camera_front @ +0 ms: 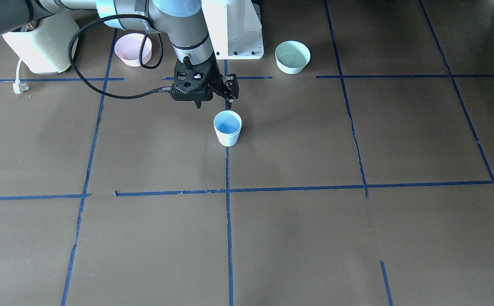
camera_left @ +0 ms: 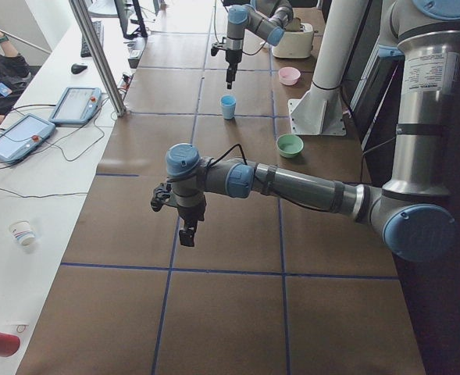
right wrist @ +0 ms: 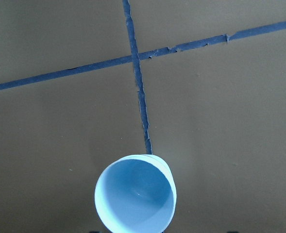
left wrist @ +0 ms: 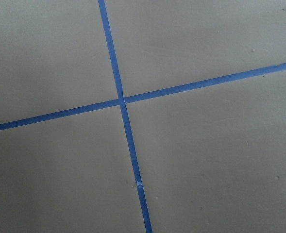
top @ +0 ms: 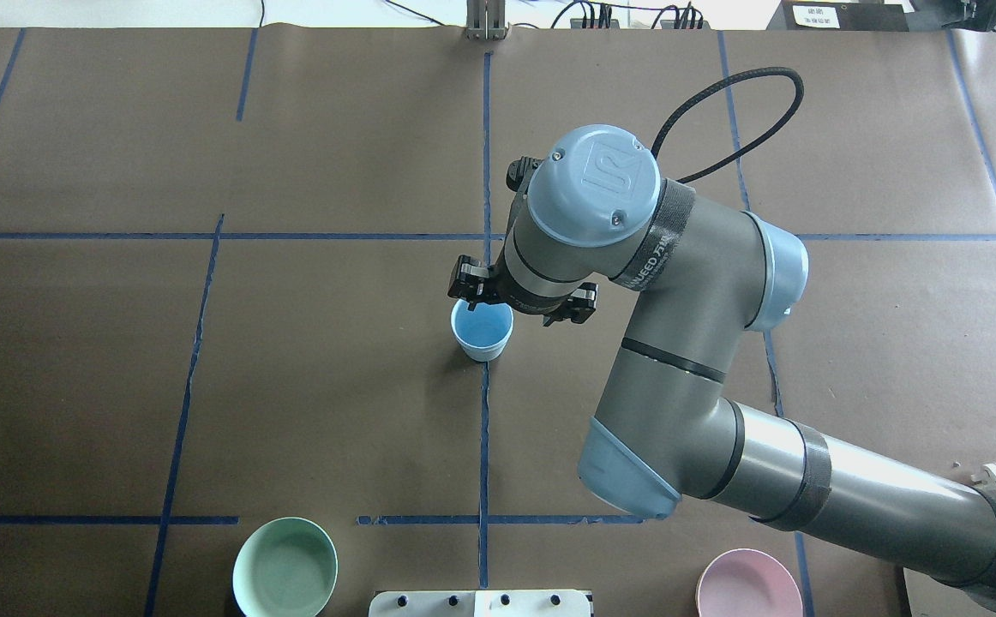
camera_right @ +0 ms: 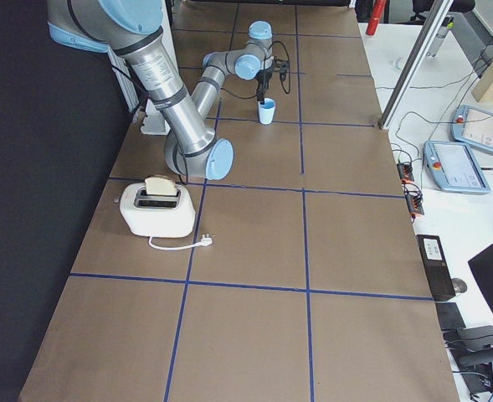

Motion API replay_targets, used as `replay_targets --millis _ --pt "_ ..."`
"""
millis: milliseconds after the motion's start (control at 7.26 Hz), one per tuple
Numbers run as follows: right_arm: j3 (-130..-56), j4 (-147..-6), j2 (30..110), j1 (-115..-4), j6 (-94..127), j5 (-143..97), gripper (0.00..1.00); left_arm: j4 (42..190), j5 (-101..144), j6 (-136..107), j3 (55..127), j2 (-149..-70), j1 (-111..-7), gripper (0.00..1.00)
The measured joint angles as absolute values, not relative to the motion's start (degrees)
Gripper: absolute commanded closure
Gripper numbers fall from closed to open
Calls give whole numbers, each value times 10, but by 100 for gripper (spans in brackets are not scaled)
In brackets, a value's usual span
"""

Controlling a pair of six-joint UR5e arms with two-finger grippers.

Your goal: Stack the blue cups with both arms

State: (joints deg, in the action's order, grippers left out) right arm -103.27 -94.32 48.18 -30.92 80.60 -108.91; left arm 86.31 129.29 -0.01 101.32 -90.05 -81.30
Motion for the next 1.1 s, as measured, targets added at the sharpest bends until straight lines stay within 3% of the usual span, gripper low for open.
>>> replay_targets --millis 413,688,1101 --pt "-1125 -1054 523 -364 732 -1090 0 865 1310 1 1013 -895 -816 0" --pt "-1184 -1088 592 -419 619 -1098 0 867 1312 2 1015 -894 -820 0" --pt "-1197 -1085 708 -550 401 -1163 0 867 1312 10 1015 -892 -832 0"
